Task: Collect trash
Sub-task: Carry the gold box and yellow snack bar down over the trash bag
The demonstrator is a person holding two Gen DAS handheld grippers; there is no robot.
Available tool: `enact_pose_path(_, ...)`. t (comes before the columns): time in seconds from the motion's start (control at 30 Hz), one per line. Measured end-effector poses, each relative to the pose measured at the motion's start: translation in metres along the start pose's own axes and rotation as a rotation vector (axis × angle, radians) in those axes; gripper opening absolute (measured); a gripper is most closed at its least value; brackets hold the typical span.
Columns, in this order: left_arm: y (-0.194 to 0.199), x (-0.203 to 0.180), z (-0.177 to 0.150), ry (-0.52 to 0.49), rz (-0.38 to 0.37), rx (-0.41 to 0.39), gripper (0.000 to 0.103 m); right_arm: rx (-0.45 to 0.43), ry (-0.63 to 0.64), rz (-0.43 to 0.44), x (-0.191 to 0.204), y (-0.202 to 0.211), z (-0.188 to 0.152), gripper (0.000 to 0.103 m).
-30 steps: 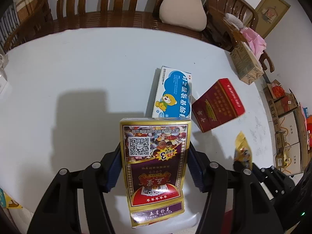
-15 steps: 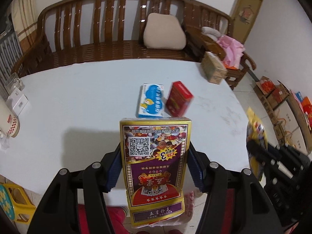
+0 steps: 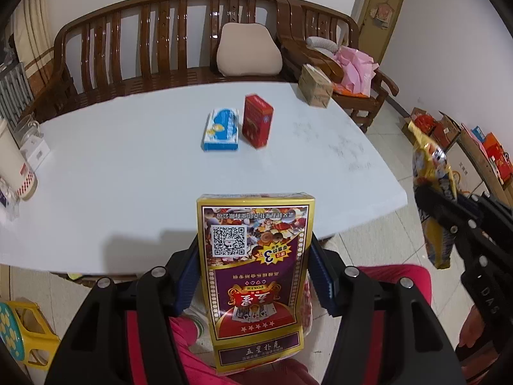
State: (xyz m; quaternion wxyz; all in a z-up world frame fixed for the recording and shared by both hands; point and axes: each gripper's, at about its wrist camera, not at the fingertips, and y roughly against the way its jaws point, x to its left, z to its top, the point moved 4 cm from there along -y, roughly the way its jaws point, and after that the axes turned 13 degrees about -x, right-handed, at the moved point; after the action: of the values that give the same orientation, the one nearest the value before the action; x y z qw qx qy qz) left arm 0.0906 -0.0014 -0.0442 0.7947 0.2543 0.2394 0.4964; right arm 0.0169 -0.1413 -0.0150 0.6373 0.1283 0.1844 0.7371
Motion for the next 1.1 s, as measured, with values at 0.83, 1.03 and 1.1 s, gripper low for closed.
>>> enact_pose_path(0.83, -0.037, -0.024, -0.121, -0.015, -0.031, 0.156, 0.058, 0.176, -0.048, 0.018, 0.018, 0.001, -0.109, 0.011)
enact_pose_path(1.03, -0.058, -0.029, -0.141, -0.036, -0.03, 0.202, 0.058, 0.233, -0.059, 0.018, 0.015, -0.016, -0.136, 0.011)
enact_pose_path(1.1, -0.067, -0.028, -0.148, -0.037, -0.032, 0.229, 0.059, 0.249, -0.059, 0.015, 0.014, -0.021, -0.145, 0.011)
